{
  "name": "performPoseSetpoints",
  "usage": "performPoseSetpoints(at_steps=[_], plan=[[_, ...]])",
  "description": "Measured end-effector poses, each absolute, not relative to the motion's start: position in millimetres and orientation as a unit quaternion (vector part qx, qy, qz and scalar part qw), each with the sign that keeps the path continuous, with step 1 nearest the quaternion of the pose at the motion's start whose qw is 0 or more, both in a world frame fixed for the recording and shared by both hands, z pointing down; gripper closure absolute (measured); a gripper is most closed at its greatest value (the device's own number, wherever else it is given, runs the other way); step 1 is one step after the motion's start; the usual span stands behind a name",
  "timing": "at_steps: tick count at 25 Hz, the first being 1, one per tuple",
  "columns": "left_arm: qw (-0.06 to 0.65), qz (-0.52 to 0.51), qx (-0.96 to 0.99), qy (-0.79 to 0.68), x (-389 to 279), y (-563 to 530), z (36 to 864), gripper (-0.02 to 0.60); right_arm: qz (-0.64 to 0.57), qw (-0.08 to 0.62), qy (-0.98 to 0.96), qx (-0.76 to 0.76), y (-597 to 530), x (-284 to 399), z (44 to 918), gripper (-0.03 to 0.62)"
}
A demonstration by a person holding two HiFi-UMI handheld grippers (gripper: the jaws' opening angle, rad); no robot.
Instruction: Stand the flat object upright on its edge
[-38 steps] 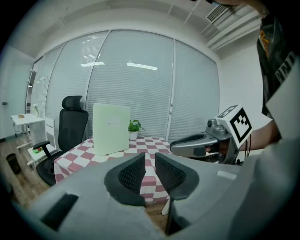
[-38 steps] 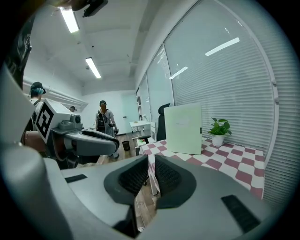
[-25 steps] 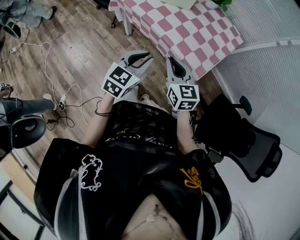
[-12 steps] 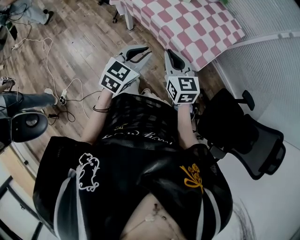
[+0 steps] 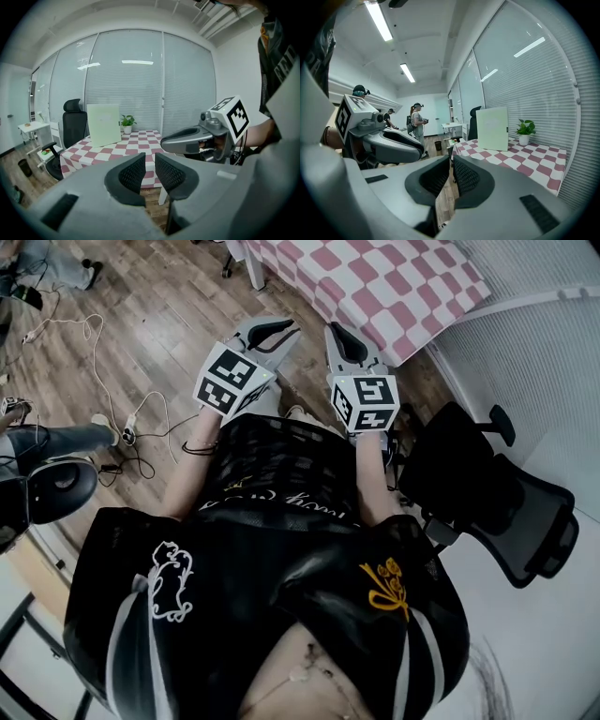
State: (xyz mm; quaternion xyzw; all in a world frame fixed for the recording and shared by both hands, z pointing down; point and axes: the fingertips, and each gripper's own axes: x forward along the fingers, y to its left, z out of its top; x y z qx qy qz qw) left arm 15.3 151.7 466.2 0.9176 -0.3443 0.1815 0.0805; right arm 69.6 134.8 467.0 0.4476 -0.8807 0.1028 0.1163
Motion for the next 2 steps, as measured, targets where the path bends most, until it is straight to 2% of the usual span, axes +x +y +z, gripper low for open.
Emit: performPoseSetpoints(at_steps=[2], plan=[[0.08,0.182,0.917,-0.345,15.0,152.1,465.8,0.507,0.103,0.116,-0.881,0.447,134.5,69.5,467.0,0.563]])
